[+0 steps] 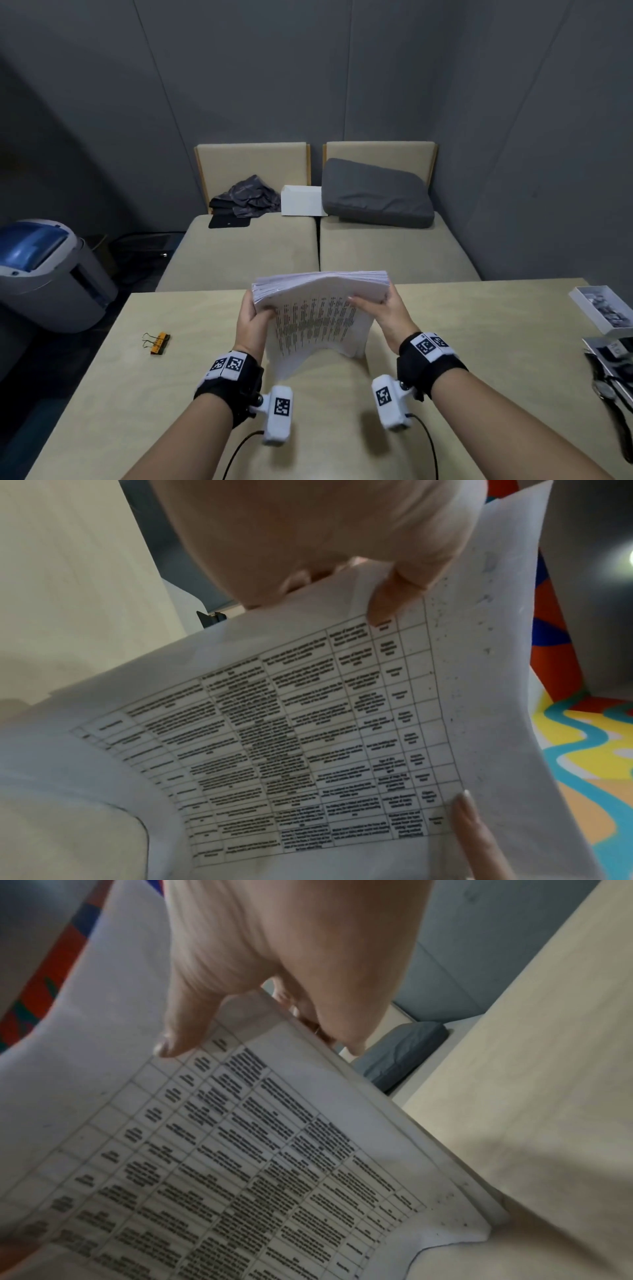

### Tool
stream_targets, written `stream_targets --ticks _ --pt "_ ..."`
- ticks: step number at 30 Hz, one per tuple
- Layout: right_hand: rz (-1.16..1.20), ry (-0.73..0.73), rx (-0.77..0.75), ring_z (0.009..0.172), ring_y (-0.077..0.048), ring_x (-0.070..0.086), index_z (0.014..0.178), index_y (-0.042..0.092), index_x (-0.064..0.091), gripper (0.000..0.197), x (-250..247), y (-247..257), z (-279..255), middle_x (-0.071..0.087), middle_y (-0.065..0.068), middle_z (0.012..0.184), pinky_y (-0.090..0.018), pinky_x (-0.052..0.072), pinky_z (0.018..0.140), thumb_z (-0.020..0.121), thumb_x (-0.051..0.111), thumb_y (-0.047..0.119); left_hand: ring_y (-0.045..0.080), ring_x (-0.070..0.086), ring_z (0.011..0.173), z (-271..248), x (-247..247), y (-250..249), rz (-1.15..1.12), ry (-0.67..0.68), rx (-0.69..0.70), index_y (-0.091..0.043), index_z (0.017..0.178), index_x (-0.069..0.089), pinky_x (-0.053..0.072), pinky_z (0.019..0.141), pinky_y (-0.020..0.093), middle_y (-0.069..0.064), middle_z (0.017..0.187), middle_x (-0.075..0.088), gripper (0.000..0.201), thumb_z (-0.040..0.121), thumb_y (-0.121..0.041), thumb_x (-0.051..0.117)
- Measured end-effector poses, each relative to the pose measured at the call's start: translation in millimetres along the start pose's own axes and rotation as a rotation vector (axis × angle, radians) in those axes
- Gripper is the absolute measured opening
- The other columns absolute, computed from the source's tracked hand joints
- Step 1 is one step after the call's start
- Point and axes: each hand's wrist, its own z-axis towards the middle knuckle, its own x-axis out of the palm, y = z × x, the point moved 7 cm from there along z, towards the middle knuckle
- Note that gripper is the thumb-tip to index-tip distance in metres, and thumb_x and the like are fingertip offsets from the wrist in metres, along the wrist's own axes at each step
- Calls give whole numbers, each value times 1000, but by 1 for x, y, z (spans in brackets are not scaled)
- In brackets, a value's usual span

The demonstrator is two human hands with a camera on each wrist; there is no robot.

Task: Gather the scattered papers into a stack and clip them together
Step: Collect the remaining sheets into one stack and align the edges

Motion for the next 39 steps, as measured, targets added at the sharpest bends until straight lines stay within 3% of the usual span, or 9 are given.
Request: stream_targets --ticks 3,6,13,16,19,25,28,32,39 --pt "26 32 23 100 -23 68 122 4 55 79 6 -10 6 70 -16 110 -28 54 78 55 91 26 17 53 77 7 2 12 -33 -30 -52 -8 94 60 42 65 28 6 82 58 39 59 -9 43" --pt "86 9 26 97 -27 67 119 10 60 55 15 -11 10 70 -16 109 -38 55 80 69 82 12 15 49 64 10 7 16 -99 -58 -68 -8 80 57 39 57 25 6 72 51 24 61 -11 42" --pt "82 11 62 97 -23 68 117 5 62 41 13 -30 8 71 -14 108 -26 55 74 77 74 3 15 57 83 27 -12 52 76 -64 -103 8 119 55 49 66 13 9 94 63 35 85 5 56" --pt "-55 53 144 103 -28 66 114 3 63 36 15 -53 11 70 -15 111 -38 54 89 79 72 1 20 56 101 22 -11 63 215 -3 -91 -1 128 50 45 79 22 9 111 60 40 90 -6 59" --pt "-122 4 164 102 -26 67 107 5 67 27 11 -59 16 72 -11 108 -45 51 97 80 71 3 23 56 105 25 -8 58 341 7 -32 -7 124 50 45 84 31 8 111 60 31 93 -4 54" --pt "-60 -58 66 90 -24 69 94 11 68 26 -4 -30 16 73 -10 97 -35 54 88 72 79 5 27 64 106 23 -7 45 151 53 -121 -9 121 54 51 93 42 9 114 67 29 92 -7 57" --pt "-4 9 131 100 -26 68 104 11 66 40 -8 -38 7 72 -11 105 -33 52 90 68 82 18 29 63 109 18 -8 44 132 110 -131 -8 123 53 50 95 47 11 116 67 32 92 -8 57" --pt "47 44 142 109 -28 65 121 7 59 38 -5 -57 -8 68 -12 117 -37 50 93 85 67 4 24 66 100 2 1 39 92 113 -99 -13 116 54 57 79 32 8 108 69 25 93 -6 55" --pt "30 -46 69 103 -23 68 121 9 59 39 2 -52 -18 71 -7 113 -34 54 87 83 68 4 17 61 103 -2 5 38 59 64 -46 -28 110 54 51 87 34 3 112 65 30 91 -5 58"
